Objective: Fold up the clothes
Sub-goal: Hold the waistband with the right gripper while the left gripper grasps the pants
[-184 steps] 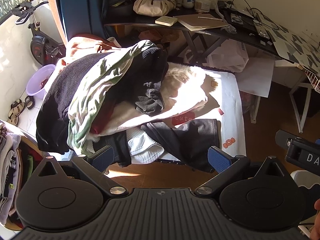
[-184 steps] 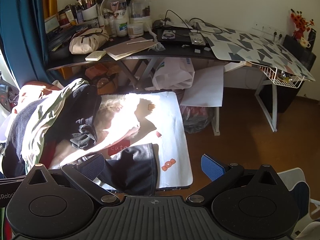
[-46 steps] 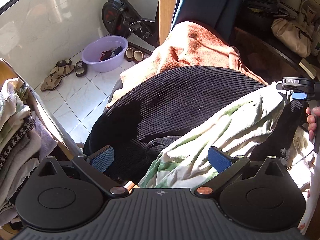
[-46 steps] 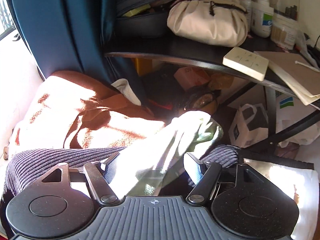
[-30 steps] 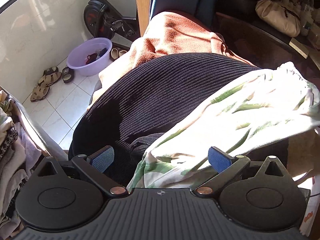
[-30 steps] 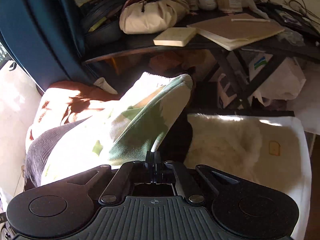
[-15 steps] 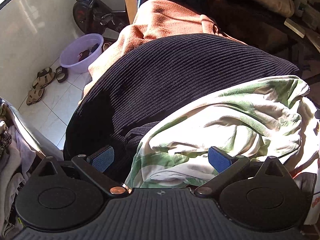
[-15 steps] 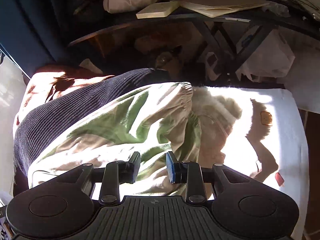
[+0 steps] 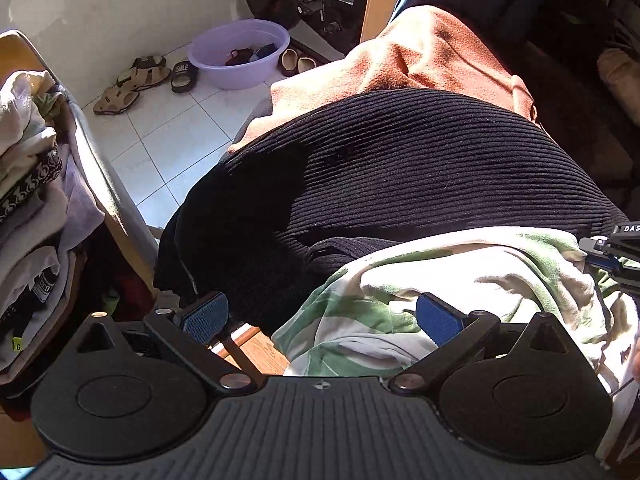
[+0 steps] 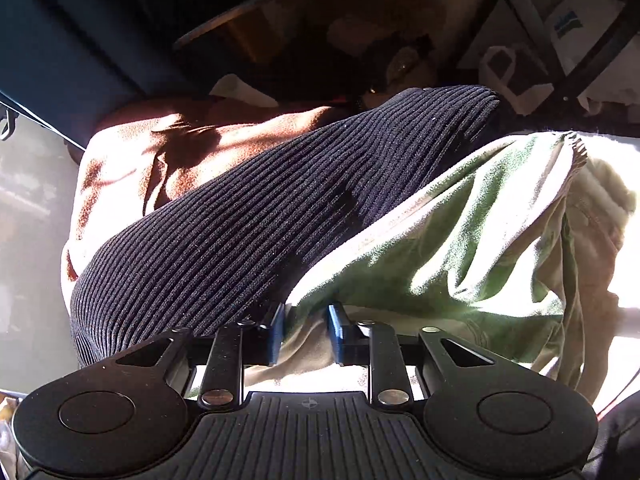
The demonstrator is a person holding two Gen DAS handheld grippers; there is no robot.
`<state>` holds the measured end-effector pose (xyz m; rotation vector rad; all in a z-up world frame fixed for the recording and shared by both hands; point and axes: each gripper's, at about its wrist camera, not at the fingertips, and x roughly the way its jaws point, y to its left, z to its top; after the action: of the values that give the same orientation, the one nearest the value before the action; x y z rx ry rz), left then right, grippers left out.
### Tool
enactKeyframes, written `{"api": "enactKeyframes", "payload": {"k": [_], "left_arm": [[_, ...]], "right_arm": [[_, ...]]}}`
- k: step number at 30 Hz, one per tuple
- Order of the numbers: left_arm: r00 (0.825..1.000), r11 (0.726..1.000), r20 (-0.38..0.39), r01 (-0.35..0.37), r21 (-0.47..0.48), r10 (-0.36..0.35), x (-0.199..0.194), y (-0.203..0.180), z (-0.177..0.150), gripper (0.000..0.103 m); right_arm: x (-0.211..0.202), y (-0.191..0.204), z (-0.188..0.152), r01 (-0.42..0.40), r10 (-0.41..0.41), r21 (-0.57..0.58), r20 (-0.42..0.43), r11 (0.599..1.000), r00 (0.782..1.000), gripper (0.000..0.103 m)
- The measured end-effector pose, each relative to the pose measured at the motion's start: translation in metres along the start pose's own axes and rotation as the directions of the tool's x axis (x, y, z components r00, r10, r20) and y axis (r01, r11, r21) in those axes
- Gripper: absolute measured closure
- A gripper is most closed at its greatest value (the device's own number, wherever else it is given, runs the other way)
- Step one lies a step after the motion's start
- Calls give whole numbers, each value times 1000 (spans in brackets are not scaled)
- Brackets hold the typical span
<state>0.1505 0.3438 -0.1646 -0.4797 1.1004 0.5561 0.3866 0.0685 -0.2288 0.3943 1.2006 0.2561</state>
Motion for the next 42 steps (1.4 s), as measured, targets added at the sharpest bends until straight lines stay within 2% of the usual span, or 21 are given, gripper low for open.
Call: {"api": "enactKeyframes", "payload": {"k": [3, 6, 9, 12, 16, 19, 21, 24, 26, 27, 28, 29, 31, 33, 37, 39, 42], "left_arm": [[997, 995, -42, 63, -77, -67, 6, 12, 2, 1], [988, 984, -78, 124, -128, -135, 13, 17, 1, 1], [976, 968, -95, 178, -177, -197, 23, 20, -3, 1], [956, 947, -124, 235, -219, -266, 38, 19, -9, 1], [920, 914, -191, 280, -292, -343, 64, 16, -19, 1], [899, 896, -229, 285, -339, -373, 79, 13, -26, 1], [891, 888, -239, 290, -357, -387, 84, 12, -29, 1], [860, 856, -246, 330, -399, -446, 87, 15, -33, 1], [848, 838, -247, 338, -429, -468, 91, 17, -33, 1], [845, 833, -250, 335, -441, -472, 93, 17, -33, 1], [843, 827, -252, 332, -453, -476, 96, 18, -32, 1], [842, 822, -251, 325, -468, -477, 99, 19, -32, 1], [843, 800, -246, 305, -517, -479, 107, 22, -32, 1], [835, 769, -242, 291, -569, -495, 117, 24, -33, 1], [826, 710, -231, 258, -655, -514, 135, 27, -38, 1], [819, 669, -212, 256, -697, -534, 140, 30, -42, 1], [806, 596, -185, 240, -766, -562, 150, 37, -51, 1]], "right_arm": [[-22, -11, -11, -44, 45, -46, 34, 998, 998, 100], [-55, -32, -31, -85, 86, -60, 24, 995, 996, 100], [-81, -53, -60, -37, 37, -117, 4, 992, 999, 100], [-89, -77, -83, 9, -14, -103, -47, 995, 999, 100], [-85, -97, -94, 0, 0, -9, -88, 1000, 996, 99], [-78, -98, -93, -3, 3, -1, -98, 1000, 995, 91], [-71, -100, -88, 1, 2, 23, -100, 1000, 995, 67], [-61, -106, -82, -5, 14, 81, -109, 997, 994, 64], [-54, -112, -79, -13, 32, 145, -131, 989, 991, 67], [-52, -115, -79, -18, 43, 181, -139, 983, 989, 86], [-53, -116, -78, -25, 54, 206, -137, 978, 989, 96], [-56, -115, -77, -34, 63, 219, -126, 975, 990, 97], [-71, -111, -73, -66, 87, 209, -92, 976, 992, 97], [-90, -106, -69, -103, 114, 171, -56, 980, 992, 98], [-124, -96, -67, -141, 143, 69, -32, 988, 989, 98], [-135, -96, -71, -139, 139, 20, -43, 990, 989, 98], [-140, -106, -82, -121, 122, 21, -68, 992, 990, 98]]}}
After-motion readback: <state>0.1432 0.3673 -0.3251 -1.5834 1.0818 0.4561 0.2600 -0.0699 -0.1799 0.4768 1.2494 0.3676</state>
